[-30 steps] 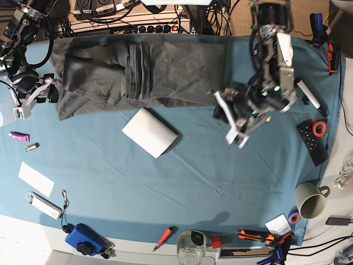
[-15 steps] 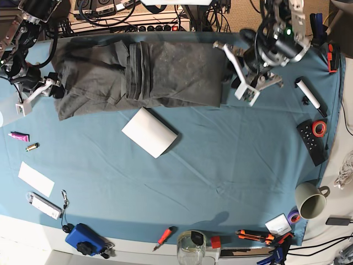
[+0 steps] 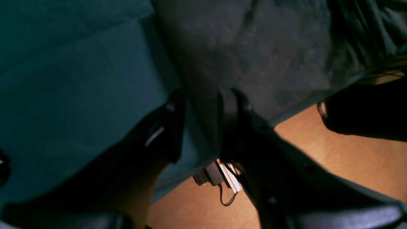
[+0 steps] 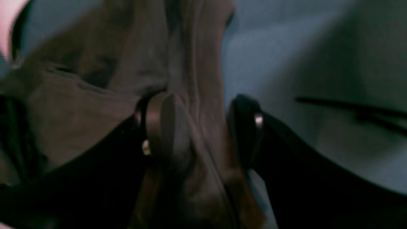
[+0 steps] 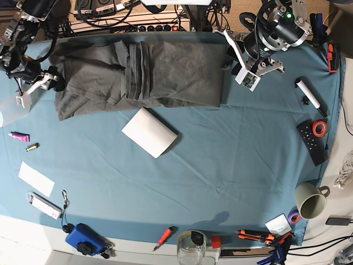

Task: Fold the T-shirt properly
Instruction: 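Release the shirt and raise the left gripper away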

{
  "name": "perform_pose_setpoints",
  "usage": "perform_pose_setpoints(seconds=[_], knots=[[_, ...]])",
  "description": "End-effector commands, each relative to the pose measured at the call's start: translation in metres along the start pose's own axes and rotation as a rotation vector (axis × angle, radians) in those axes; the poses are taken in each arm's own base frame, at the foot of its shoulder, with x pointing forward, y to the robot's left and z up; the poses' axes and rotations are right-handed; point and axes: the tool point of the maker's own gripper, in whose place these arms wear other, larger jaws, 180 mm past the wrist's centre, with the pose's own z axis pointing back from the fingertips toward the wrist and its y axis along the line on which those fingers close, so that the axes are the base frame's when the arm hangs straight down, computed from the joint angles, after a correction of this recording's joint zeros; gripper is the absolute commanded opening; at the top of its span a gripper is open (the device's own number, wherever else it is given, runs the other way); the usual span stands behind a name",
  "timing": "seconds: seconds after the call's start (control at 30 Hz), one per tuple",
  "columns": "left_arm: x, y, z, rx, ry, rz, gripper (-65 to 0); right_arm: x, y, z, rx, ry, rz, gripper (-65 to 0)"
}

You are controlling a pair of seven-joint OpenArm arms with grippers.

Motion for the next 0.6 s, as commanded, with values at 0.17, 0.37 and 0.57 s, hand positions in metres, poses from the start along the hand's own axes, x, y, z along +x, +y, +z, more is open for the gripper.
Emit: perform_pose_setpoints(seconds=[0.17, 0.37, 0.57], knots=[[0.01, -0.002, 0.003, -0.003, -0.052, -0.006, -46.7, -0.028, 0.008, -0.006, 0.116, 0.08, -0.028, -34.7], [0.01, -0.001, 0.003, 0.002, -0.052, -0.01, -46.7, -0.015, 0.024, -0.004, 0.205, 0.011, -0.052, -34.7], [0.01, -0.001, 0.003, 0.002, -0.053, -0.01, -46.7, -0.015, 0.024, -0.005, 0.206, 0.014, -0.05, -39.7]])
